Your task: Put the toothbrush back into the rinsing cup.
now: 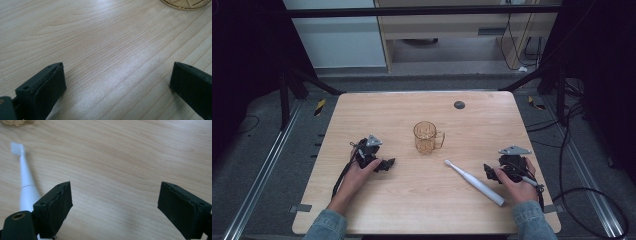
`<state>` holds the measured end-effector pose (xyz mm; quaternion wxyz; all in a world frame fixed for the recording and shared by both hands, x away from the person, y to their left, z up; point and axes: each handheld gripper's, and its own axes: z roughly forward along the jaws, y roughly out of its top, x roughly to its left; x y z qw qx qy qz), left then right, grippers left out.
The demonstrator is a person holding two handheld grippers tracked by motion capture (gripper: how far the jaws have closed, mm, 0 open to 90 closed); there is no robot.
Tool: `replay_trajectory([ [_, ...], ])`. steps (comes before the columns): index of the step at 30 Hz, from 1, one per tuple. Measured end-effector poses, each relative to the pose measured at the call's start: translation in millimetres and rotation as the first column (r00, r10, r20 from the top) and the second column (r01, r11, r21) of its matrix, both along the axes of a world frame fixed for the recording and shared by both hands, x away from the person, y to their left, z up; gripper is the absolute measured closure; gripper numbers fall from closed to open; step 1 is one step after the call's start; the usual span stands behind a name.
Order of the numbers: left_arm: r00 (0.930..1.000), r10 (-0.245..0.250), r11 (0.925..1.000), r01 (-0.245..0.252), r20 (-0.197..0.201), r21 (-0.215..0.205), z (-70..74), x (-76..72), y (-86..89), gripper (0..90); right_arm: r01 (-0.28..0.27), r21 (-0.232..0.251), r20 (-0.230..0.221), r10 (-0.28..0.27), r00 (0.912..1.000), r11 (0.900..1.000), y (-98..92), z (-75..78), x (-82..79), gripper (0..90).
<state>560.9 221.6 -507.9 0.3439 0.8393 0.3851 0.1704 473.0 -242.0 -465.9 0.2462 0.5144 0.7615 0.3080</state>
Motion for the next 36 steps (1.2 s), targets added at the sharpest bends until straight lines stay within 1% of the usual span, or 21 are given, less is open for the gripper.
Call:
replay_trajectory([
  [1,1.0,0.0,1.0,0.0,0.0,0.0,0.0,0.0,0.0,0.0,-0.018,-0.003,-0.012,0.018,0.9998,1.0,4.7,4.0,-4.2,12.1],
  [2,1.0,0.0,1.0,0.0,0.0,0.0,0.0,0.0,0.0,0.0,-0.018,-0.003,-0.012,0.018,0.9998,1.0,4.7,4.0,-4.2,12.1],
  [4,1.0,0.0,1.0,0.0,0.0,0.0,0.0,0.0,0.0,0.0,-0.047,-0.02,-0.022,0.047,0.9986,0.999,9.4,6.5,-7.4,13.8],
  [5,1.0,0.0,1.0,0.0,0.0,0.0,0.0,0.0,0.0,0.0,-0.077,-0.034,-0.04,0.075,0.9963,0.996,15.4,8.0,-9.8,14.7],
  [8,1.0,0.0,1.0,0.0,0.0,0.0,0.0,0.0,0.0,0.0,-0.101,-0.045,-0.055,0.099,0.9936,0.994,21.0,9.1,-11.4,16.6],
  [10,1.0,0.0,1.0,0.0,0.0,0.0,0.0,0.0,0.0,0.0,-0.134,-0.063,-0.066,0.13,0.9893,0.989,27.8,11.4,-12.3,18.8],
  [13,1.0,0.0,1.0,0.0,0.0,0.0,0.0,0.0,0.0,0.0,-0.167,-0.073,-0.084,0.16,0.9835,0.983,34.4,14.2,-12.3,22.0],
  [14,1.0,0.0,1.0,0.0,0.0,0.0,0.0,0.0,0.0,0.0,-0.193,-0.079,-0.098,0.185,0.9778,0.978,38.2,15.5,-11.8,23.6],
  [16,1.0,0.0,1.0,0.0,0.0,0.0,0.0,0.1,0.0,0.0,-0.21,-0.083,-0.111,0.201,0.9733,0.974,40.8,15.5,-10.6,25.3],
  [17,1.0,0.001,1.0,-0.001,0.0,0.0,0.0,0.1,-0.1,0.0,-0.213,-0.08,-0.119,0.203,0.972,0.974,42.0,15.4,-10.2,26.1],
  [20,1.0,0.002,1.0,-0.002,0.0,0.0,0.0,0.1,-0.1,0.0,-0.235,-0.087,-0.14,0.222,0.9649,0.968,45.5,13.4,-7.3,29.5],
  [21,1.0,0.002,1.0,-0.002,0.0,0.0,0.0,0.1,-0.1,0.0,-0.235,-0.087,-0.14,0.222,0.9649,0.968,45.5,13.4,-7.3,29.5],
  [22,1.0,0.002,1.0,-0.002,0.0,0.0,0.0,0.1,-0.2,0.0,-0.248,-0.086,-0.165,0.232,0.9587,0.965,47.7,13.0,-5.9,31.9],
  [25,1.0,0.002,1.0,-0.002,0.0,0.0,0.0,0.1,-0.2,0.0,-0.26,-0.088,-0.176,0.242,0.9542,0.961,49.1,12.9,-4.9,33.2],
  [27,1.0,0.002,1.0,-0.002,0.0,0.0,0.0,0.1,-0.1,0.0,-0.277,-0.095,-0.201,0.254,0.9462,0.956,52.7,13.3,-3.3,35.1],
  [29,1.0,0.002,1.0,-0.002,0.0,0.0,0.0,0.1,-0.1,0.0,-0.286,-0.098,-0.208,0.262,0.9426,0.953,53.8,13.4,-2.2,36.5],
  [30,1.0,0.002,1.0,-0.002,0.0,0.0,0.0,0.1,-0.1,0.0,-0.286,-0.098,-0.208,0.262,0.9426,0.953,53.8,13.4,-2.2,36.5],
  [31,1.0,0.002,1.0,-0.002,0.0,0.0,0.0,0.2,-0.2,0.0,-0.292,-0.092,-0.217,0.267,0.9389,0.952,56.1,13.9,-1.1,38.2],
  [32,1.0,0.002,1.0,-0.002,0.0,0.0,0.0,0.2,-0.2,0.0,-0.292,-0.092,-0.217,0.267,0.9389,0.952,56.1,13.9,-1.1,38.2],
  [33,1.0,0.002,1.0,-0.002,0.0,0.0,0.0,0.2,-0.1,0.0,-0.302,-0.095,-0.228,0.275,0.9341,0.949,58.2,13.4,0.1,39.1],
  [36,1.0,0.002,1.0,-0.002,0.0,0.001,0.0,0.5,-0.1,0.0,-0.313,-0.101,-0.247,0.281,0.9274,0.944,62.1,12.7,2.6,39.9],
])
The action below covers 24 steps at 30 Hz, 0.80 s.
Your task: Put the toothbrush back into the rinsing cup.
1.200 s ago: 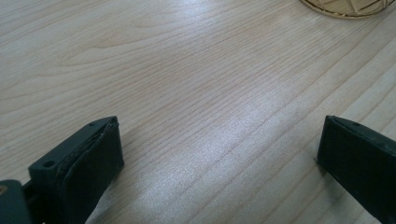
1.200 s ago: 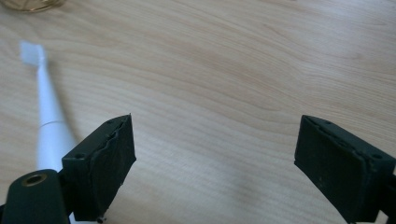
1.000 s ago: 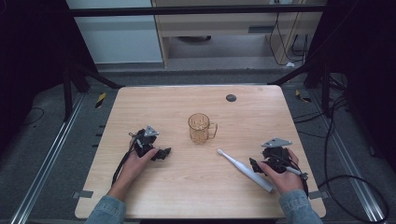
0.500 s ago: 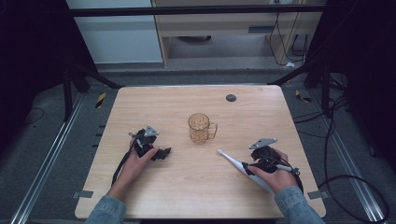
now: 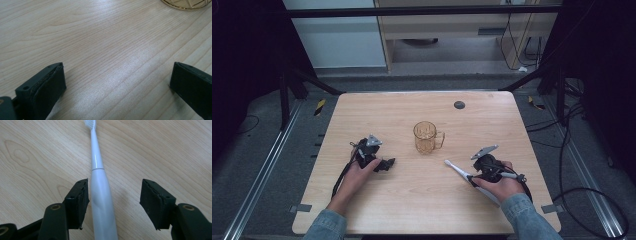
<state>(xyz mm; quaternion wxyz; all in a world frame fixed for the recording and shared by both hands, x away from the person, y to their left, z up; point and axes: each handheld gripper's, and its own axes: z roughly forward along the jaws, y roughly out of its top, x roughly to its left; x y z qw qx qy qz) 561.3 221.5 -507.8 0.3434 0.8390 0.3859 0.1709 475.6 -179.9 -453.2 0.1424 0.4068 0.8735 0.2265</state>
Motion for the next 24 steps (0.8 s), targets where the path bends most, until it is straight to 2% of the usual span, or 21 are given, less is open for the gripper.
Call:
replay_trajectory([
  [11,1.0,0.0,1.0,0.0,0.0,0.0,0.0,0.3,0.0,0.0,-0.027,-0.034,-0.029,0.026,0.9993,0.999,9.3,4.6,8.9,42.1],
  [20,1.0,0.0,1.0,0.0,0.0,0.0,0.0,0.3,0.0,0.0,-0.029,-0.041,-0.066,0.027,0.9975,0.999,11.4,1.0,11.9,39.7],
  [24,1.0,0.0,1.0,0.0,0.0,0.0,0.0,0.3,0.0,0.0,-0.035,-0.05,-0.088,0.03,0.9956,0.998,13.0,-1.8,12.6,41.4],
])
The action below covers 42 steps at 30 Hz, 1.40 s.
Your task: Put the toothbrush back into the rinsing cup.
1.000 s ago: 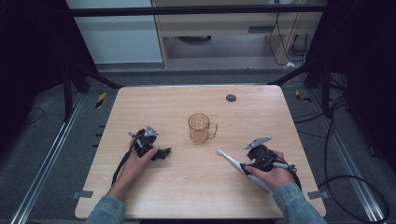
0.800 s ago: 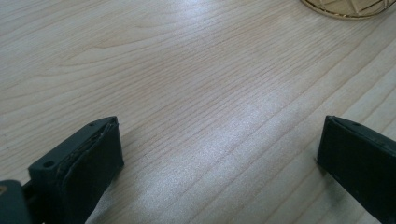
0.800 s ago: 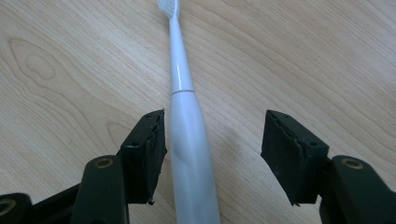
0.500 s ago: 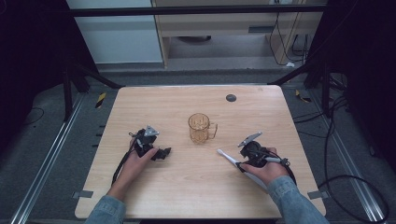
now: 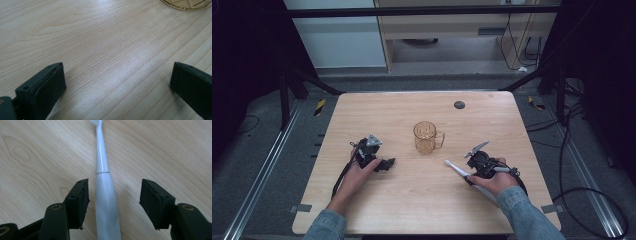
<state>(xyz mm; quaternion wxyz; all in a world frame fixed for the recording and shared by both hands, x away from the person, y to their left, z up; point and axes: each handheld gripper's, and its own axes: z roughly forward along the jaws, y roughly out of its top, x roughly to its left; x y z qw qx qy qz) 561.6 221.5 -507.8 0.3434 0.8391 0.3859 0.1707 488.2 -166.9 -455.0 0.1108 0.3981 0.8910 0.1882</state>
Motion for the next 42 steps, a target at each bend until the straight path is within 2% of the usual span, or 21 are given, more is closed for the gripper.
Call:
replay_trajectory([
  [13,1.0,0.0,1.0,0.0,0.0,0.0,0.0,0.0,0.0,0.0,-0.022,-0.02,-0.06,0.021,0.998,1.0,2.2,-7.3,-0.5,54.4],
  [33,1.0,0.0,1.0,0.0,0.0,-0.001,0.0,0.1,0.0,0.0,-0.03,-0.048,-0.111,0.024,0.9936,0.998,6.9,-12.3,4.6,65.6],
  [42,1.0,0.0,1.0,0.0,0.0,0.0,0.0,0.2,0.0,0.0,-0.024,-0.046,-0.126,0.018,0.9919,0.999,5.7,-12.9,7.2,66.3],
])
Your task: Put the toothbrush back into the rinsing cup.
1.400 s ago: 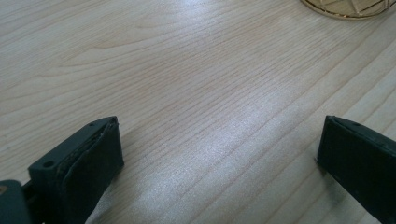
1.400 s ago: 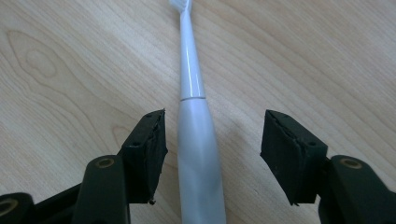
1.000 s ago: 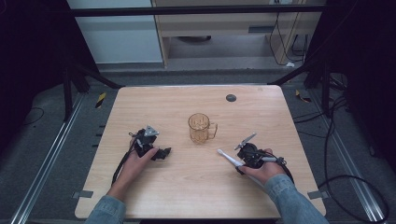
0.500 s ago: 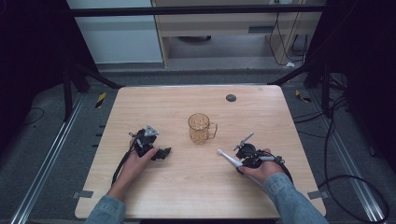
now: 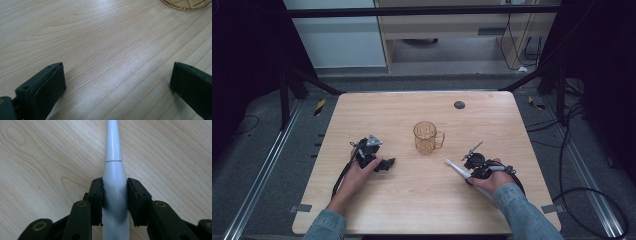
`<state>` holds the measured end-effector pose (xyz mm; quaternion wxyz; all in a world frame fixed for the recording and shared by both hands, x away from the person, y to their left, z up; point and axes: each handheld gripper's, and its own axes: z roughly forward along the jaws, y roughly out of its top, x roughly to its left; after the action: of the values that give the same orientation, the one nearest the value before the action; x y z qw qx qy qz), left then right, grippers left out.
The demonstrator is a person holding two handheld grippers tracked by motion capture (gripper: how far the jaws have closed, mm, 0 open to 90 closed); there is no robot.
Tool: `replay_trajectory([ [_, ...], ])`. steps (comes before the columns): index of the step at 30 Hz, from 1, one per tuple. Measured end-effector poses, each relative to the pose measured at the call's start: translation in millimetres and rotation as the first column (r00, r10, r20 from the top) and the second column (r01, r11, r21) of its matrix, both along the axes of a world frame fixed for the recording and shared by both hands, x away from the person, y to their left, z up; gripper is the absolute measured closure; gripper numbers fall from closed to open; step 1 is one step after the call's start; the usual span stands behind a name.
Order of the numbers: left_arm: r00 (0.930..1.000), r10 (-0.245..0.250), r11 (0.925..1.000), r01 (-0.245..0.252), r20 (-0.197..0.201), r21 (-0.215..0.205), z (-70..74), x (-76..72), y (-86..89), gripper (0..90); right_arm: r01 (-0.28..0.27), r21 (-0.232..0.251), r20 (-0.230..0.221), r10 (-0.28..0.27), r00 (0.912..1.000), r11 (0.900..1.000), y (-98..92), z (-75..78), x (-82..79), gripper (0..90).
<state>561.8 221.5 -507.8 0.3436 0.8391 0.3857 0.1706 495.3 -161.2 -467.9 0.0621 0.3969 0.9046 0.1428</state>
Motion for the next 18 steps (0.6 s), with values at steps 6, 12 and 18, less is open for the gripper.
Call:
replay_trajectory([
  [6,1.0,0.0,1.0,0.0,0.0,-0.001,0.0,0.0,0.0,0.0,0.0,0.003,-0.016,0.0,0.9999,1.0,-0.4,0.5,1.7,66.9],
  [12,1.0,0.0,1.0,0.0,0.0,0.0,0.0,0.0,0.0,0.0,0.012,0.024,-0.018,-0.012,0.9998,1.0,-5.8,6.4,2.1,67.1],
  [18,1.0,0.001,1.0,-0.001,0.0,-0.001,0.0,0.0,-0.1,0.0,0.025,0.039,0.008,-0.025,0.9997,0.999,-10.0,22.6,2.5,67.2],
])
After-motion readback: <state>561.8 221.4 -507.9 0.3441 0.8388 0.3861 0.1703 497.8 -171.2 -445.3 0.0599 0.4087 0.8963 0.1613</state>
